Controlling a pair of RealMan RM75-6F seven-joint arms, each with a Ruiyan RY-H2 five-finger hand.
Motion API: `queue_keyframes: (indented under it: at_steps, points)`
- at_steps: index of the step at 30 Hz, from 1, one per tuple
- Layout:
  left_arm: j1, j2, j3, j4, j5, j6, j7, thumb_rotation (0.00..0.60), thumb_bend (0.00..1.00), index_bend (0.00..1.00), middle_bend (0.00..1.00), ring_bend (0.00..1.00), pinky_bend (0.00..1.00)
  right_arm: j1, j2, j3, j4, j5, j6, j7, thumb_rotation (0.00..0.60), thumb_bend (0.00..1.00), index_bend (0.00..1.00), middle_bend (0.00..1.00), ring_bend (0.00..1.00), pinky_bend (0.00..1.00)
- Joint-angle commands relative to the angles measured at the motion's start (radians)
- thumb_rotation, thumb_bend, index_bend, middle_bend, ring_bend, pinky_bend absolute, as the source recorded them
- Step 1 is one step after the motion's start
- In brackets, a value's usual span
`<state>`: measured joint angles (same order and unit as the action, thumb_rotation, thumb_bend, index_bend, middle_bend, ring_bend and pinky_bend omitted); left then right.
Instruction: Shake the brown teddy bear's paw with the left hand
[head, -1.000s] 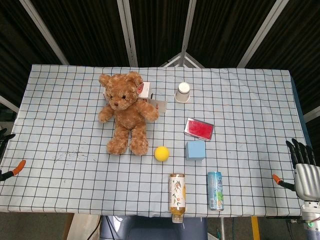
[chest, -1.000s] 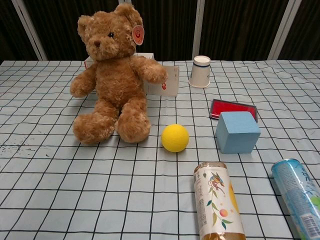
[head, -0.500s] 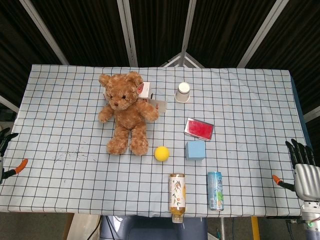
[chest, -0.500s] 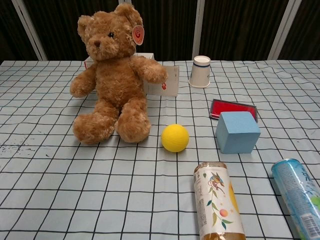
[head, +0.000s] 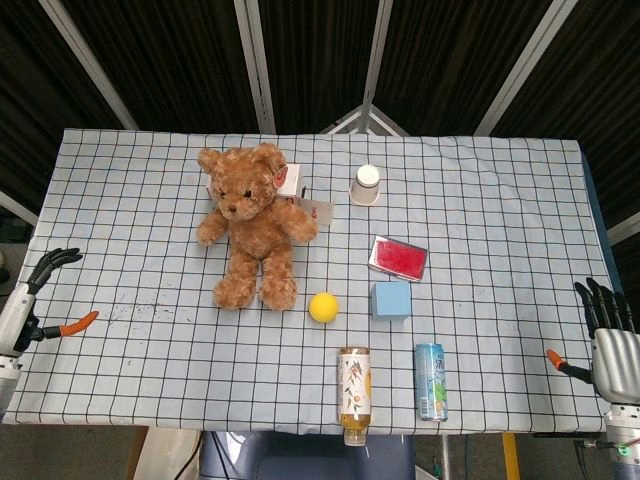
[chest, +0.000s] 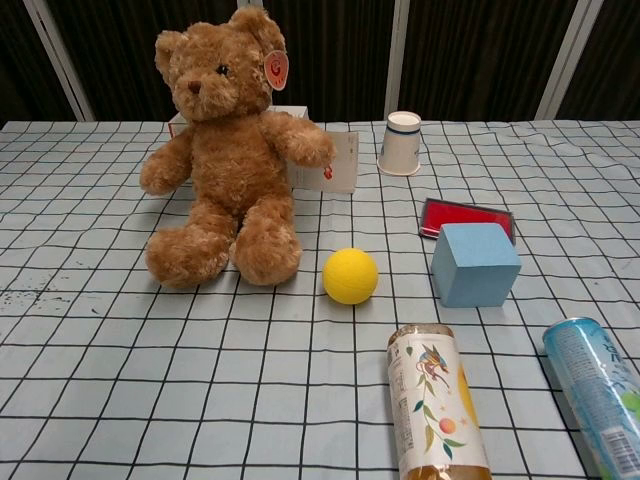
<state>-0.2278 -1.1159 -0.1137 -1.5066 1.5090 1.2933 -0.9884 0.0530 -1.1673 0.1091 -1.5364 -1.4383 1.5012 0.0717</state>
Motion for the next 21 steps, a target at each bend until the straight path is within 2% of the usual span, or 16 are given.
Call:
queue_keyframes:
  at_steps: [1,6,13,16,21]
  points:
    - [-0.208,0.039,-0.021,0.112,0.019,-0.300,-0.755,0.600,0.27,0.19,0.17,0.00,0.00,0.001,0.000,0.002,0.004,0.004,-0.004,0.003,0.600,0.13,0.05,0.02,0.00,0.00]
    - [-0.300,-0.037,-0.034,0.215,-0.035,-0.472,-0.996,0.600,0.27,0.19,0.18,0.00,0.00,0.004,-0.002,0.002,0.010,0.006,-0.009,0.005,0.600,0.13,0.05,0.02,0.00,0.00]
    - [-0.397,-0.187,-0.023,0.435,-0.025,-0.612,-1.282,0.600,0.27,0.20,0.20,0.00,0.00,0.009,-0.007,0.003,0.017,0.017,-0.026,0.002,0.600,0.13,0.05,0.02,0.00,0.00]
    - [-0.421,-0.241,-0.014,0.511,-0.014,-0.636,-1.357,0.600,0.27,0.21,0.24,0.00,0.00,0.010,-0.007,0.004,0.020,0.021,-0.030,0.001,0.600,0.13,0.05,0.02,0.00,0.00]
    - [-0.456,-0.316,0.004,0.611,-0.005,-0.676,-1.404,0.600,0.30,0.24,0.27,0.00,0.00,0.011,-0.008,0.006,0.026,0.026,-0.034,0.003,0.600,0.13,0.05,0.02,0.00,0.00]
